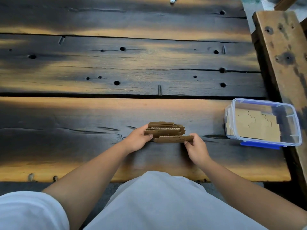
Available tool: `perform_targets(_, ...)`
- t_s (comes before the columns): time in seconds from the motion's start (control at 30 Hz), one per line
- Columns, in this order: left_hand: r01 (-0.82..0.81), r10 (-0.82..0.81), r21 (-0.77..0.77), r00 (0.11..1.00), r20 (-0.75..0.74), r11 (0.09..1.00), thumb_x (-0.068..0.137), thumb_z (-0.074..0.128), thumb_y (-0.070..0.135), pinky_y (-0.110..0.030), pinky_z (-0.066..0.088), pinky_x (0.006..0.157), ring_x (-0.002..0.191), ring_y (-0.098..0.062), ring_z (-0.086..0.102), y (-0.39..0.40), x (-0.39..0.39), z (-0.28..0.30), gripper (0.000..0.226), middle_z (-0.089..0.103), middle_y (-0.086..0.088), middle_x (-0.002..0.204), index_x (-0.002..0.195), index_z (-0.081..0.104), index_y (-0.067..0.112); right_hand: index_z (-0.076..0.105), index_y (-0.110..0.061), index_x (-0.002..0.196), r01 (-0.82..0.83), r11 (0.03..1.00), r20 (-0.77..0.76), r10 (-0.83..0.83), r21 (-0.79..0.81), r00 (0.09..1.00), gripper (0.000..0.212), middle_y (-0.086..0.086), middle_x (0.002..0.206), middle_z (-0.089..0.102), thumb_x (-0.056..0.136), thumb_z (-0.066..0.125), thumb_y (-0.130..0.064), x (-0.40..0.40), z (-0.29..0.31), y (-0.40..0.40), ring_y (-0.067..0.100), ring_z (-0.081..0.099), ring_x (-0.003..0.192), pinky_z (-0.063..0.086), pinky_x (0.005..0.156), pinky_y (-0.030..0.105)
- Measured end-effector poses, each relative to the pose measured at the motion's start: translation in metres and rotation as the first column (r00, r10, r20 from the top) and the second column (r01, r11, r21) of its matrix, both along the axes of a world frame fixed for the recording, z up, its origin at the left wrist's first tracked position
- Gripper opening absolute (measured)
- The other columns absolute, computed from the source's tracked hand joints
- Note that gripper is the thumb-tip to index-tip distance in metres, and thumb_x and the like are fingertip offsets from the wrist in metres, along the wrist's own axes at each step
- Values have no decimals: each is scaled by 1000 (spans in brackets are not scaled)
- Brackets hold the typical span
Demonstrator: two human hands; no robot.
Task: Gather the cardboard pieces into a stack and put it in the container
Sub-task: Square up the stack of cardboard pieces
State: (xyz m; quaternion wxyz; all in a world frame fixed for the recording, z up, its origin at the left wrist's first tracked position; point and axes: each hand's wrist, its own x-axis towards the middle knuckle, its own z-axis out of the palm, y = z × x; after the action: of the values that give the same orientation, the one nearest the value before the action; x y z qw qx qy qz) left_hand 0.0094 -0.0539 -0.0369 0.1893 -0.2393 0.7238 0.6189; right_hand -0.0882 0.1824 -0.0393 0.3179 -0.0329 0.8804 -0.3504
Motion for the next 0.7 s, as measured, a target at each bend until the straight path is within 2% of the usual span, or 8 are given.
perform_targets(0.07, 1, -1, 14, 1000, 4, 1000, 95, 52, 10, -28, 41, 102, 116, -14, 58, 0, -1, -1, 38, 66, 6, 121, 122, 55, 36, 54, -14, 96, 8, 1000, 6, -8, 3, 1000, 6, 7, 88, 62, 92, 57, -10, -2, 1, 1, 26, 58, 86, 40, 72, 33)
perform_targets(0.2, 18, -18, 4, 1000, -5, 1000, 95, 50, 4, -25, 39, 101, 118, -17, 57, 0, -2, -1, 40, 65, 2, 122, 121, 54, 35, 55, -12, 100, 49, 999, -7, -49, -8, 999, 11, 6, 90, 65, 91, 61, -14, 0, 2, -1, 25, 61, 90, 46, 78, 36)
perform_targets(0.27, 41, -41, -10, 999, 4, 999, 95, 49, 4, -30, 38, 106, 120, -18, 55, -1, -3, -1, 42, 64, 1, 125, 123, 53, 35, 51, -14, 114, 83, 996, -15, -83, -25, 996, 28, 6, 92, 67, 90, 65, -18, 2, 2, -6, 22, 62, 88, 46, 79, 35)
perform_targets(0.37, 71, -70, -45, 997, 26, 996, 92, 45, 0, -35, 37, 108, 121, -17, 52, -2, -4, 1, 50, 61, 2, 128, 126, 52, 35, 30, -28, 144, 70, 995, -22, -71, -75, 997, 68, 4, 94, 67, 88, 68, -18, 7, 3, -18, 18, 63, 85, 46, 80, 32)
perform_targets(0.43, 88, -85, -49, 995, 50, 995, 87, 43, -1, -35, 40, 105, 120, -16, 52, -2, -4, 5, 57, 61, 2, 127, 129, 51, 36, 26, -29, 148, 8, 998, -61, -12, -64, 998, 76, 3, 96, 65, 87, 69, -17, 10, 2, -26, 19, 64, 82, 46, 80, 29)
perform_targets(0.57, 109, -109, 6, 991, 79, 994, 76, 48, 6, -22, 52, 73, 96, -4, 64, -3, -1, 12, 66, 67, 16, 112, 125, 47, 51, 43, -21, 140, -8, 1000, -143, 5, -18, 990, 58, 3, 115, 49, 88, 68, -21, 13, 0, -34, 17, 63, 79, 45, 85, 29)
perform_targets(0.63, 108, -109, 5, 992, 66, 994, 77, 53, 7, -25, 56, 75, 94, -4, 66, -2, 0, 12, 66, 68, 20, 109, 124, 46, 52, 51, -18, 129, -21, 999, -161, 25, 24, 987, 45, 4, 119, 47, 88, 68, -26, 12, -1, -36, 18, 62, 80, 48, 85, 32)
perform_targets(0.7, 109, -106, -59, 993, 50, 992, 77, 58, 7, -26, 54, 81, 98, -8, 65, 0, -2, 12, 64, 66, 15, 112, 128, 45, 44, 54, -17, 120, -54, 997, -186, 63, 53, 981, 38, 6, 120, 54, 87, 69, -29, 11, 0, -38, 20, 62, 83, 49, 82, 34)
